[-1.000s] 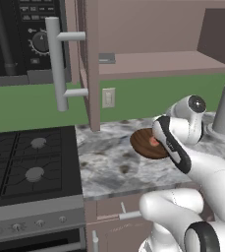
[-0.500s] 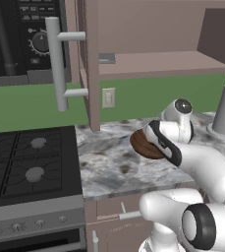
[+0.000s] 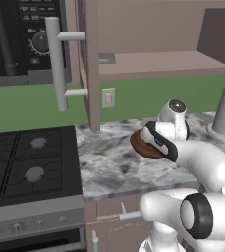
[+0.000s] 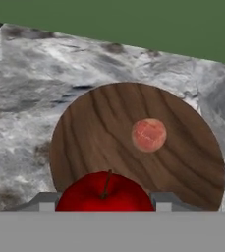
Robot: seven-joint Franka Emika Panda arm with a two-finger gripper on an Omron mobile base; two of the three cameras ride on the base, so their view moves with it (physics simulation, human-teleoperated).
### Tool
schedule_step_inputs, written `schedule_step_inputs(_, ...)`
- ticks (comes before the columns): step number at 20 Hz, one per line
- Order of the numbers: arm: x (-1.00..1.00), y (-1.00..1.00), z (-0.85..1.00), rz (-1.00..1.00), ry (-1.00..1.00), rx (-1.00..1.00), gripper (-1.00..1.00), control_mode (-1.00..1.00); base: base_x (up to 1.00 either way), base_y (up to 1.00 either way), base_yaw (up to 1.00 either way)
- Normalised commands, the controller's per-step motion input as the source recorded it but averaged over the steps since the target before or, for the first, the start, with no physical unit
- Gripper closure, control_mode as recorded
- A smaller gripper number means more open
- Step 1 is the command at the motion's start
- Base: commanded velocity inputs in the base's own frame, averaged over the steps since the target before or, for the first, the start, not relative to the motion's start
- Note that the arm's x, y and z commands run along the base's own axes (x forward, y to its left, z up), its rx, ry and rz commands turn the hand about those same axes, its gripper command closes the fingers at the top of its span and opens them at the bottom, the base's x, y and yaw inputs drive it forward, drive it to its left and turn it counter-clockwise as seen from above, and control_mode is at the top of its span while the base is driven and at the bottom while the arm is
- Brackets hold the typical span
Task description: Open the cabinet. Pick the peach and apple from the cabinet and place them into the bowl. Then close the cabinet.
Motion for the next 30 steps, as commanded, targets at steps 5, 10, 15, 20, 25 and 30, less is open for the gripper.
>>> schedule_step_inputs(5, 0.15, 0.01, -0.27, 0.00, 0.03, 0.00, 1.00, -1.00, 0.00, 0.00, 0.00)
schedule_step_inputs(10, 0.32, 0.00, -0.15, 0.00, 0.00, 0.00, 1.00, -1.00, 0.00, 0.00, 0.00)
schedule_step_inputs(15, 0.39, 0.00, -0.18, 0.00, 0.00, 0.00, 1.00, -1.00, 0.00, 0.00, 0.00)
schedule_step_inputs(20, 0.22, 0.00, -0.15, 0.00, -0.04, 0.00, -1.00, -1.00, 0.00, 0.00, 0.00)
schedule_step_inputs(25, 0.03, 0.00, -0.02, 0.00, 0.00, 0.00, -1.00, -1.00, 0.00, 0.00, 0.00)
schedule_step_inputs(30, 0.00, 0.00, 0.05, 0.00, 0.00, 0.01, -1.00, -1.00, 0.00, 0.00, 0.00)
